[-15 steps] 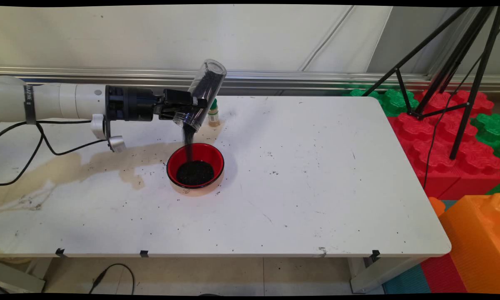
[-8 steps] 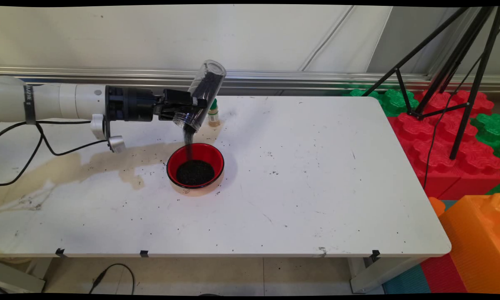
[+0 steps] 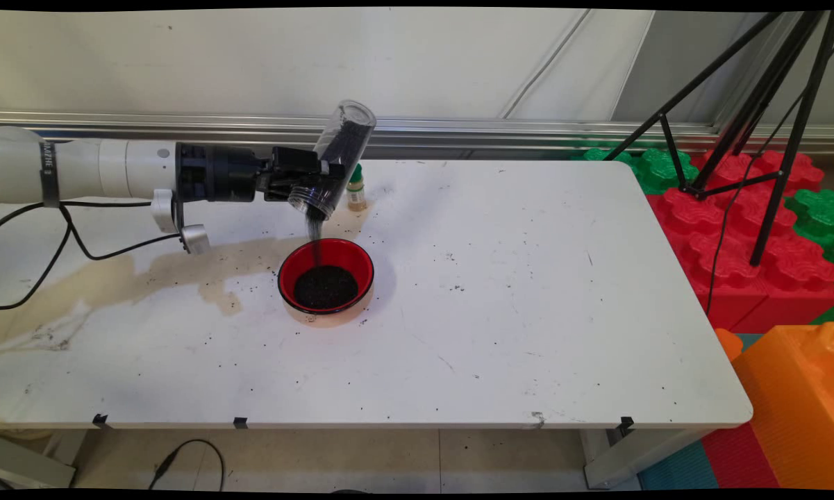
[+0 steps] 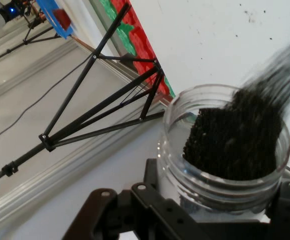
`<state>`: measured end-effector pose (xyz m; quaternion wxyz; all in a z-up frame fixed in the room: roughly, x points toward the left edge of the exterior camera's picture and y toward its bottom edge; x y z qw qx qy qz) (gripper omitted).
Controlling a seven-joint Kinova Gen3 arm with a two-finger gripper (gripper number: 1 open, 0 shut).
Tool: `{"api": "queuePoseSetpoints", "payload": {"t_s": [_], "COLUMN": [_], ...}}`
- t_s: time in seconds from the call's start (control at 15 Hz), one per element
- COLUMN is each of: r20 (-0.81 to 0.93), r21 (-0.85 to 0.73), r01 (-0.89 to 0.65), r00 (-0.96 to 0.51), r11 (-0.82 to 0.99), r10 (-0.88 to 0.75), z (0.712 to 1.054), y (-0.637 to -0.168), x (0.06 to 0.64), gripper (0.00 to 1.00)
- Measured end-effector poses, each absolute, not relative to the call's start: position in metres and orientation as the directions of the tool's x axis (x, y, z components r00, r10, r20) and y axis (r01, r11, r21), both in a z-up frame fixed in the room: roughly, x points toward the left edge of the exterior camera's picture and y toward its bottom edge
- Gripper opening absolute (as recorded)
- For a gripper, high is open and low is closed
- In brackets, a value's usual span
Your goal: Pour the black seasoning powder in the red bowl
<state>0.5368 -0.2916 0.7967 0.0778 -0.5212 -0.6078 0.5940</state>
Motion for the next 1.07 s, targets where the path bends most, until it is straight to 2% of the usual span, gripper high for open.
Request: {"api": "queuePoseSetpoints", "payload": {"t_s": [1.07], "r20": [-0.403], "r21": [-0.874], "r01": [0.462], "r00": [-0.512], "r11": [-0.152], "r10": [0.759], "z": [0.8004], "y": [-0.2870], "x": [0.5386], "gripper": [0.00]}}
